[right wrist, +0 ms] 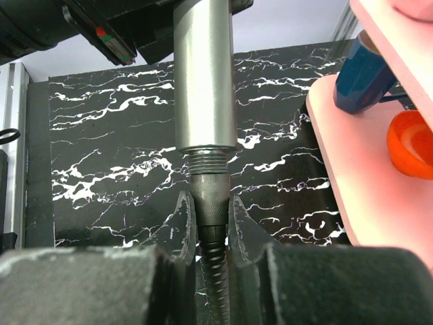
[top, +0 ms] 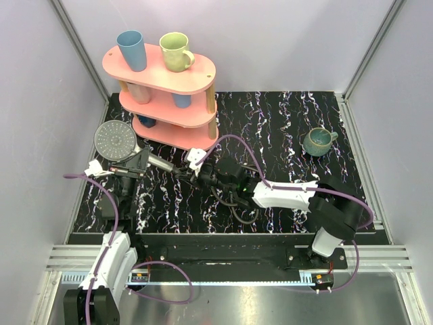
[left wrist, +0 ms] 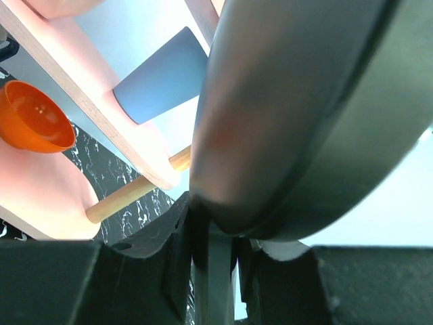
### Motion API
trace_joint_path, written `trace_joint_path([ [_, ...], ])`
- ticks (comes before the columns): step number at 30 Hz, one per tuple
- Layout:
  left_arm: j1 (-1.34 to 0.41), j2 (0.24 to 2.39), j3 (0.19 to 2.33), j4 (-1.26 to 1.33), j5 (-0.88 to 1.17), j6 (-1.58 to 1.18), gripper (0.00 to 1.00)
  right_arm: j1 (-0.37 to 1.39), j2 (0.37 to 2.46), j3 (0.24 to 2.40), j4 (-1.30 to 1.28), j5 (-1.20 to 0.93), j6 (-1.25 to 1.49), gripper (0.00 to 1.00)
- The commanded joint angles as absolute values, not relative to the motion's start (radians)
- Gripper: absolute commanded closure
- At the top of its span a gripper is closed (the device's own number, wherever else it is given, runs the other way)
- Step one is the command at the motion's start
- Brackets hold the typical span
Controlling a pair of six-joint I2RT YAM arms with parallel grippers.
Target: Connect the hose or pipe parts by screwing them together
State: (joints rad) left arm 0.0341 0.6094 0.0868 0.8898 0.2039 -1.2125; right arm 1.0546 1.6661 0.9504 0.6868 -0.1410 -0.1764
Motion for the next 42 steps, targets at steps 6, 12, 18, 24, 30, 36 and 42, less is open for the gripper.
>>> trace_joint_path([
  [6, 0.005, 0.627, 0.083, 0.951, 0.388, -1.203, 1.00, 1.072, 1.664, 1.072, 0.850, -0.201, -0.153, 1.00],
  [12, 0.005, 0.615, 0.055, 0.933, 0.368, -1.181, 1.00, 1.072, 1.631, 1.040, 0.908, -0.155, -0.149, 1.00],
  [18, 0.005, 0.611, 0.058, 0.920, 0.364, -1.184, 1.00, 1.072, 1.609, 1.011, 0.939, -0.150, -0.130, 1.00],
  [24, 0.006, 0.589, 0.064, 0.885, 0.354, -1.177, 1.00, 1.072, 1.594, 1.002, 0.953, -0.143, -0.129, 1.00],
  [30, 0.006, 0.565, 0.091, 0.815, 0.361, -1.149, 1.00, 1.072, 1.572, 0.982, 0.972, -0.107, -0.144, 1.00],
  [36, 0.006, 0.558, 0.095, 0.796, 0.359, -1.143, 1.00, 1.072, 1.571, 0.982, 0.968, -0.118, -0.141, 1.00],
  [42, 0.005, 0.577, 0.092, 0.841, 0.370, -1.160, 1.00, 1.072, 1.592, 1.011, 0.943, -0.201, -0.117, 1.00],
])
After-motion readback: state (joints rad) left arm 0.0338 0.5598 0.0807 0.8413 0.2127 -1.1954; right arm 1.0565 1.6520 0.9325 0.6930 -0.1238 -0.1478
